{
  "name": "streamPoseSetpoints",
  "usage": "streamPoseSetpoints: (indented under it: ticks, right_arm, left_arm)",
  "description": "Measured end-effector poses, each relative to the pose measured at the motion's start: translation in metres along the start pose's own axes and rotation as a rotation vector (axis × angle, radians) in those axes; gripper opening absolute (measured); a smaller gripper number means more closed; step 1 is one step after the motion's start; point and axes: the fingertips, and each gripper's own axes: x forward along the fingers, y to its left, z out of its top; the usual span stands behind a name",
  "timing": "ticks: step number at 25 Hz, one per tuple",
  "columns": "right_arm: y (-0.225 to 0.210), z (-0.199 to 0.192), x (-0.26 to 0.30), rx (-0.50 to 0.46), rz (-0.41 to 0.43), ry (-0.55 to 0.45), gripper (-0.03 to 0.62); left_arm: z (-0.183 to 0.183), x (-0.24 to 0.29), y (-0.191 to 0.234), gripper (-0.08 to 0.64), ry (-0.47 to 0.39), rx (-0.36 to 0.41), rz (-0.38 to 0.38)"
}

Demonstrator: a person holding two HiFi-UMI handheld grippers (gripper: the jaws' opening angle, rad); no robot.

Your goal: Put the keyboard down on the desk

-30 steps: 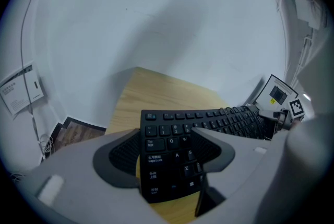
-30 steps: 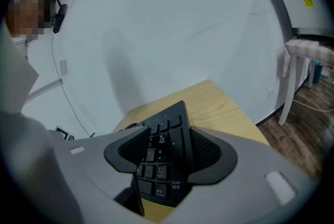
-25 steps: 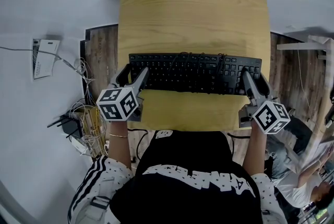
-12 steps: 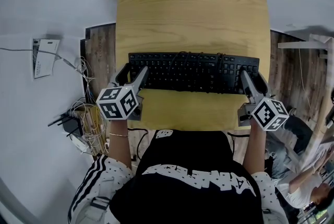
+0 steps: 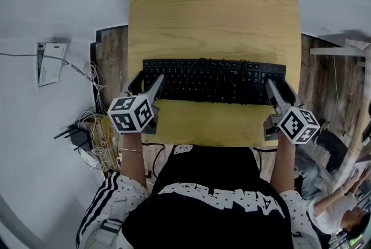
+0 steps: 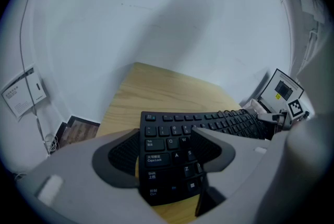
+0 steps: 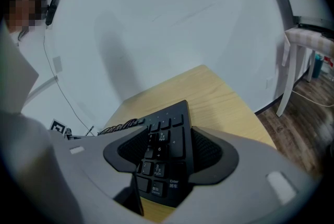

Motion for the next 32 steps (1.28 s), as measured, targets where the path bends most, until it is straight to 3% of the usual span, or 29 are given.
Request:
streamPoseSetpoints:
  ticks: [22, 28, 32]
  right_arm:
    - [-0.01, -0.019, 0.01, 0.029, -0.016, 0.063, 0.265]
    - [-0.012, -0.019, 0.01, -0.007, -0.04, 0.066, 0.27]
    - [-0.013, -0.018, 0.01, -0.037, -0.053, 0.063, 0.273]
  left_arm:
    - [0.002, 0.0, 0.002, 0.288, -0.018, -0.006, 0.025]
    - [0.0, 0.002, 0.0, 0.296, -0.004, 0.034, 0.049]
    - [0.002, 0.001, 0.001, 0.296, -0.015, 0.008, 0.04]
